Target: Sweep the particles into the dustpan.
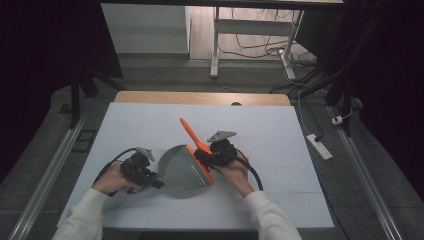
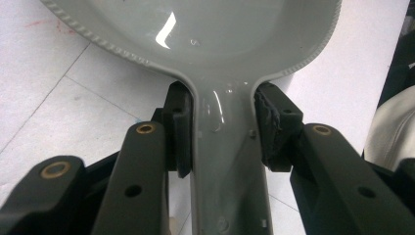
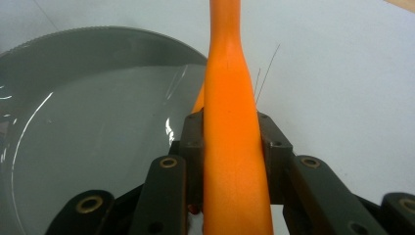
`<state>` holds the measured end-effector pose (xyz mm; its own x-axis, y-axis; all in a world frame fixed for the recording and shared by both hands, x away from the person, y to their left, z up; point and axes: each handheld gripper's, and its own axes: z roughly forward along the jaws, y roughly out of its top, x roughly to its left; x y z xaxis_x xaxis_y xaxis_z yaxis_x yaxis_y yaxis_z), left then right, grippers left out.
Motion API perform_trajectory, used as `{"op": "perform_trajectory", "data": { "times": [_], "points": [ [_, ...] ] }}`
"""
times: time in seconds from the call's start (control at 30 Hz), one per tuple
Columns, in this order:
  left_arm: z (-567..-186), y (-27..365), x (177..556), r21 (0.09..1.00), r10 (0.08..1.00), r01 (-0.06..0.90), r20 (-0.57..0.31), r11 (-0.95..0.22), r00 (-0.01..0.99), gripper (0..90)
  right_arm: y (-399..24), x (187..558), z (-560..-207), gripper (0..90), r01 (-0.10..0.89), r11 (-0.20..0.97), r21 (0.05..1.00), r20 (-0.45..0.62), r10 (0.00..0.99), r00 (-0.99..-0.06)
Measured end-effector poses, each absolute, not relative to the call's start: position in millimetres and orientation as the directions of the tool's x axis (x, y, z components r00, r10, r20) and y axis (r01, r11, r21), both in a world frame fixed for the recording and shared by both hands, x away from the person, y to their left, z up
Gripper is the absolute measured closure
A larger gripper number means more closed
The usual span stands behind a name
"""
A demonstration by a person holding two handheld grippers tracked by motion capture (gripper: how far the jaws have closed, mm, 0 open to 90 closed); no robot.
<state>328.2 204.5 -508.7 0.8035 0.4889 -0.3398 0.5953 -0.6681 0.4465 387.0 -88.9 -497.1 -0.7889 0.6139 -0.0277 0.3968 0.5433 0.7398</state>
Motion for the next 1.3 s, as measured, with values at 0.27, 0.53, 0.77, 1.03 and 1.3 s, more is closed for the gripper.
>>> {"op": "perform_trajectory", "data": {
  "times": [0.27,0.53,0.77,1.03,1.3],
  "points": [
    [-509,205,328,0.449,0.485,0.59,-0.336,-0.671,0.807,61.5,-80,381,-497,70.0,0.378,0.548,0.746,-0.032,0.596,-0.802],
    [-509,204,328,0.449,0.49,0.594,-0.336,-0.668,0.804,61.5,-72,374,-492,70.0,0.344,0.544,0.765,-0.006,0.541,-0.841],
    [-509,205,328,0.45,0.49,0.596,-0.339,-0.665,0.803,61.4,-87,376,-476,70.0,0.339,0.491,0.803,-0.015,0.585,-0.811],
    [-509,205,327,0.45,0.492,0.596,-0.336,-0.665,0.803,61.4,-115,391,-472,70.0,0.383,0.461,0.801,-0.034,0.673,-0.739],
    [-509,204,327,0.448,0.493,0.595,-0.335,-0.667,0.803,61.5,-123,401,-490,70.0,0.439,0.478,0.761,-0.039,0.709,-0.704]
  ]
}}
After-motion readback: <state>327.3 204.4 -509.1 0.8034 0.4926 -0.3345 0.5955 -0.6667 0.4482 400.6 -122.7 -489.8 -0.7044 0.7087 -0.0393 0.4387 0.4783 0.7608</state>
